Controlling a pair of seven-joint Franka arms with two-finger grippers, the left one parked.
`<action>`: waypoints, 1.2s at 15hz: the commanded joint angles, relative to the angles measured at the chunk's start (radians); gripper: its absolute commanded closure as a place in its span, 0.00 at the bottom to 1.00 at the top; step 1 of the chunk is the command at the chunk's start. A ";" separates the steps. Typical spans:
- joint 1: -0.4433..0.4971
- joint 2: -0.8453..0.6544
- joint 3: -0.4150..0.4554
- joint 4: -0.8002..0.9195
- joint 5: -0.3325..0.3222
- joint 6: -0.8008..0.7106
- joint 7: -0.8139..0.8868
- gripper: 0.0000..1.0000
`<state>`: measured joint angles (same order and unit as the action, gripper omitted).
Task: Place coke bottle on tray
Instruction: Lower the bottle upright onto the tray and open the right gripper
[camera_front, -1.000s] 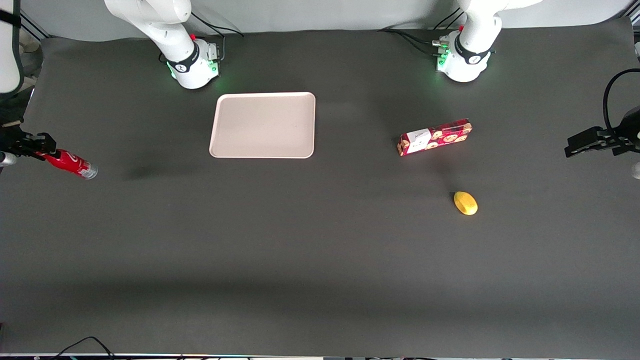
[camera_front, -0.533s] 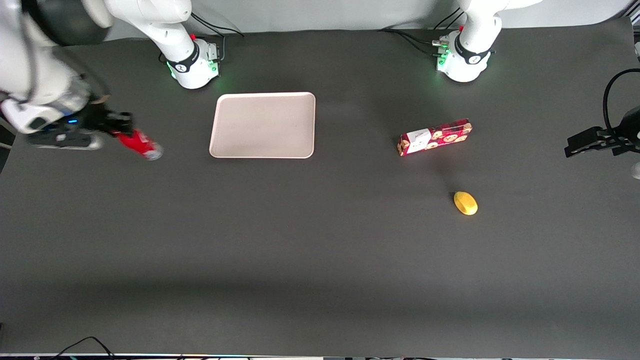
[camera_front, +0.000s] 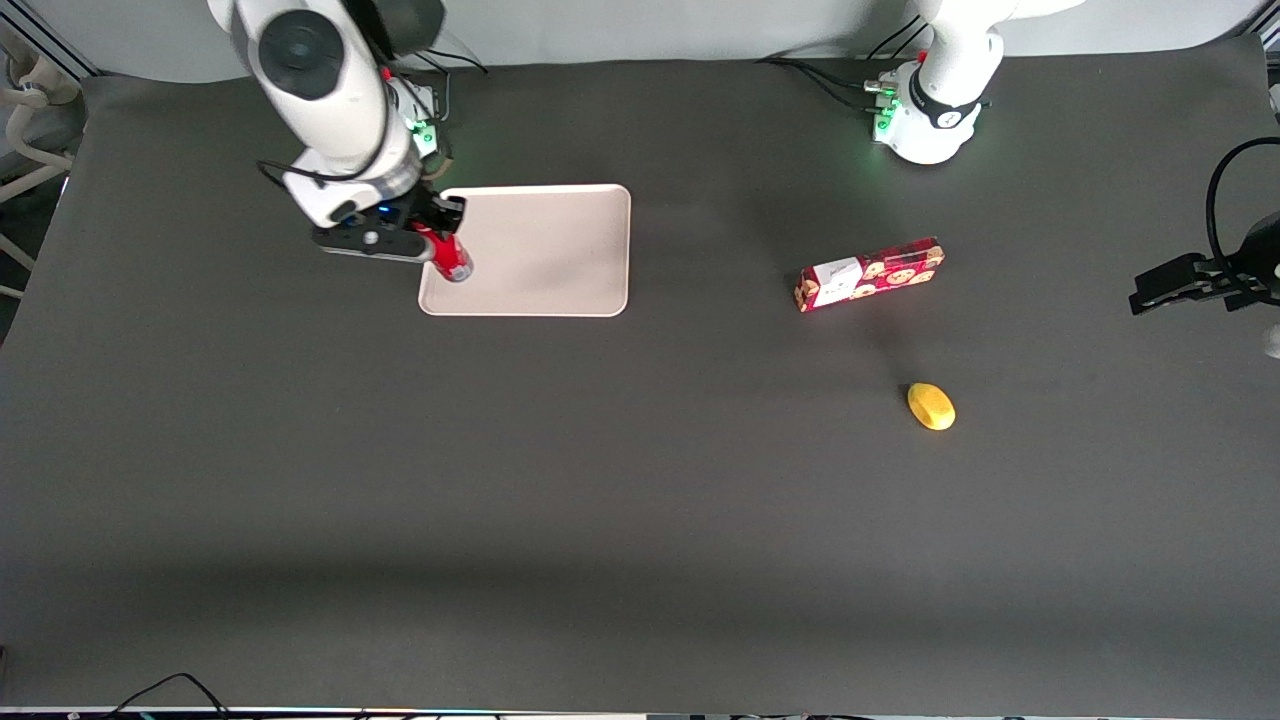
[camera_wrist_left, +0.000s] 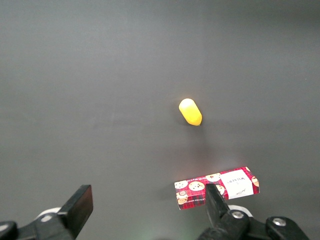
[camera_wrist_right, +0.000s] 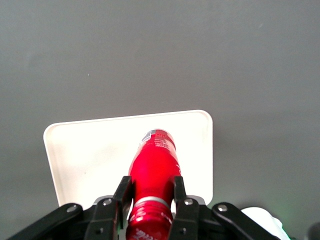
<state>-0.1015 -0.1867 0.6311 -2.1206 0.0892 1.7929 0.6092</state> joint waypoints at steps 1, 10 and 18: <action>0.026 -0.020 0.015 -0.145 0.020 0.129 0.029 1.00; 0.026 -0.025 0.012 -0.358 0.018 0.330 -0.043 1.00; 0.026 -0.025 0.015 -0.415 0.018 0.393 -0.051 0.92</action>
<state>-0.0832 -0.1832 0.6525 -2.5229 0.0893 2.1772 0.5881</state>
